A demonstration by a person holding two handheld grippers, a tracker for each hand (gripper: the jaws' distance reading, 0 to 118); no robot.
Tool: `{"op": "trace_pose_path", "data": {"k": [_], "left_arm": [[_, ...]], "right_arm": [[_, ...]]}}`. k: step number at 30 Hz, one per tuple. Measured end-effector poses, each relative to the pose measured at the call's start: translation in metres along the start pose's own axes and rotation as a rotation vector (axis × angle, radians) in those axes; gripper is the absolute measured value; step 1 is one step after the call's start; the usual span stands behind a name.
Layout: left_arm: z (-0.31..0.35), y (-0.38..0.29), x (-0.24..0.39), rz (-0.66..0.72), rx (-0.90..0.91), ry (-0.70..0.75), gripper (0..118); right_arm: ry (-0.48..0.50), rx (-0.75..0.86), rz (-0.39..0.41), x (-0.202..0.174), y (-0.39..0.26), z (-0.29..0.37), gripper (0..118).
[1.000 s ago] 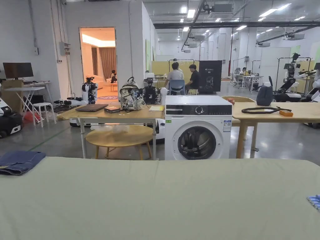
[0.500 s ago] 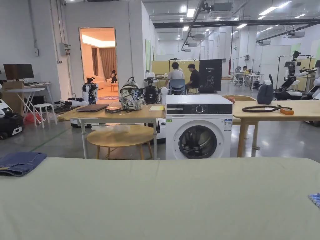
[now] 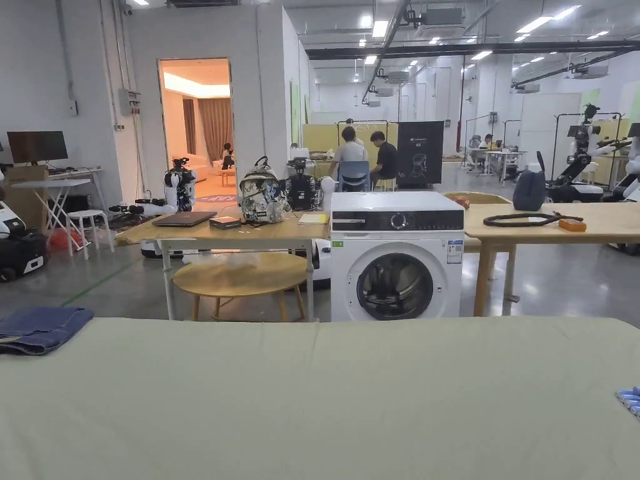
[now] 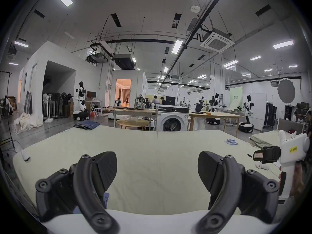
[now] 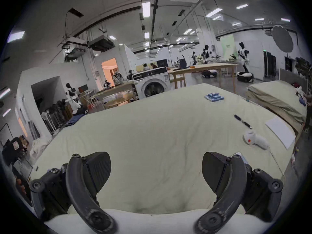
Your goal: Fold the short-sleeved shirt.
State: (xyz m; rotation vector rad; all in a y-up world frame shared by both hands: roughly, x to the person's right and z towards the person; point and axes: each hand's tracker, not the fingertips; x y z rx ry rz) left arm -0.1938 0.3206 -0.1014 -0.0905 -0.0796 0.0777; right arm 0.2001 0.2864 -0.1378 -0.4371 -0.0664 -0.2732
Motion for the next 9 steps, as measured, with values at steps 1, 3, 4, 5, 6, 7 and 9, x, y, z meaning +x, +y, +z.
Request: {"op": "trace_pose_path", "data": {"k": [1,3,4,5,6,7,9], "left_arm": [[0.0,0.0,0.0,0.001,-0.002,-0.004,99],[0.0,-0.001,0.001,-0.002,-0.002,-0.008,99],[0.0,-0.001,0.001,-0.002,-0.003,-0.007,99],[0.0,-0.001,0.002,-0.001,-0.005,-0.008,99],[0.0,-0.001,0.002,0.001,-0.008,-0.009,99],[0.0,-0.001,0.002,0.002,-0.009,-0.01,99],[-0.001,-0.001,0.003,0.004,-0.01,-0.011,99]], "right_arm": [[0.004,0.003,-0.003,0.001,0.0,0.0,109],[0.009,0.01,0.004,0.002,-0.001,0.0,109],[-0.001,0.023,0.014,0.002,-0.002,-0.001,109],[-0.036,0.035,0.04,0.0,-0.003,-0.001,109],[-0.073,0.042,0.064,-0.002,-0.003,0.0,109],[-0.093,0.048,0.082,-0.005,-0.003,0.001,109],[-0.118,0.05,0.116,-0.009,-0.006,0.002,109]]}}
